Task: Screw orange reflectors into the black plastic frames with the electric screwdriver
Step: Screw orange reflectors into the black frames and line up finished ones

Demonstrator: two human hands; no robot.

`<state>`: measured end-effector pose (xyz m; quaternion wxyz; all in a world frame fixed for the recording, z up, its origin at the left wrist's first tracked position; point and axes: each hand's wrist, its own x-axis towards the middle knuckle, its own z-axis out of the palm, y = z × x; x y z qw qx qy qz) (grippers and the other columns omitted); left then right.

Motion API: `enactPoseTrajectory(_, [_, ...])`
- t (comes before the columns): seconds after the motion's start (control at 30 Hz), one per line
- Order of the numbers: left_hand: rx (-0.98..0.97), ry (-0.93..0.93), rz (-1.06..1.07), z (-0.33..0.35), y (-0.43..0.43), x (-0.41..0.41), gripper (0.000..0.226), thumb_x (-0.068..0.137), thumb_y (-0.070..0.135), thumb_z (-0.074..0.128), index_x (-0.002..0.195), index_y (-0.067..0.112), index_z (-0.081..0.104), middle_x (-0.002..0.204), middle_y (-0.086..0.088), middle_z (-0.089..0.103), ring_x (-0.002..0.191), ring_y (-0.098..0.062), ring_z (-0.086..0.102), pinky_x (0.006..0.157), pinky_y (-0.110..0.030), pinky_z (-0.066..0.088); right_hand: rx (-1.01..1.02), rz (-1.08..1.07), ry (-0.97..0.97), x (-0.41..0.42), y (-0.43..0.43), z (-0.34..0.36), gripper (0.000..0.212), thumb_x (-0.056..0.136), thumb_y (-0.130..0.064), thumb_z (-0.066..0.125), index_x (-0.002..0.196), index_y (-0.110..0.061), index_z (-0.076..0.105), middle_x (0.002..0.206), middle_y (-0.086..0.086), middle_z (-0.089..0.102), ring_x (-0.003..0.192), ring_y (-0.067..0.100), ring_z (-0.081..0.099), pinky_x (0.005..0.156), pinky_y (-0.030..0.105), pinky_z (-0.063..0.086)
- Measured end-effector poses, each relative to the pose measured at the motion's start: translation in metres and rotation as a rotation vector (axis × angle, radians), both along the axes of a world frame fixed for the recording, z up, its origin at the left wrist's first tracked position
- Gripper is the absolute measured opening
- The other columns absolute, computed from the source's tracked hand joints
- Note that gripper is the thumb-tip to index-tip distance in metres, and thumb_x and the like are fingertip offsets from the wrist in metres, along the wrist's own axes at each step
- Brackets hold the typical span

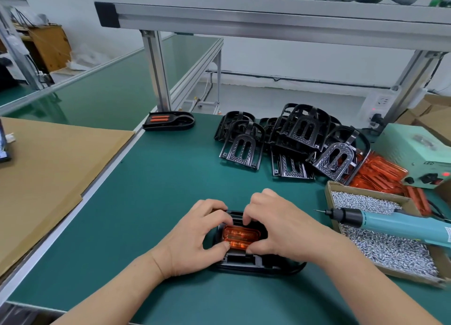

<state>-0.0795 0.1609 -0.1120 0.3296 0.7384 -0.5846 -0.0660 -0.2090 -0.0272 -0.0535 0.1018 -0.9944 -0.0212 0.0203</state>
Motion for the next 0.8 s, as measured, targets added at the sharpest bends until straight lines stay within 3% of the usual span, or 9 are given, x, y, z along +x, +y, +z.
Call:
enactPoseTrajectory(0.17, [-0.015,0.028,0.013,-0.001,0.0,0.0,0.028,0.08,0.033,0.064,0.105,0.019,0.065,0.125,0.006,0.05,0.119,-0.012,0.046,0.103,-0.024,0.037,-0.159,0.028,0.028,0.005,0.006,0.001,0.042,0.085,-0.061,0.063,0.101,-0.023,0.066,0.095,-0.006,0.046,0.096,0.016,0.036,0.078,0.032,0.038])
enactPoseTrajectory(0.4, [-0.005,0.067,0.026,-0.001,0.001,0.001,0.028,0.081,0.034,0.068,0.106,0.022,0.07,0.128,0.006,0.052,0.123,-0.009,0.047,0.105,-0.018,0.034,-0.071,0.025,0.069,0.006,0.001,0.005,0.04,0.08,-0.059,0.062,0.097,-0.022,0.061,0.091,-0.008,0.044,0.094,0.013,0.035,0.072,0.029,0.038])
enactPoseTrajectory(0.8, [0.013,0.124,0.056,-0.002,0.001,0.001,0.024,0.078,0.029,0.069,0.101,0.025,0.071,0.128,0.009,0.051,0.124,-0.01,0.047,0.106,-0.022,0.035,0.096,-0.028,0.024,-0.002,-0.001,-0.01,0.042,0.085,-0.06,0.067,0.113,-0.029,0.065,0.098,-0.011,0.049,0.097,0.009,0.037,0.086,0.031,0.042])
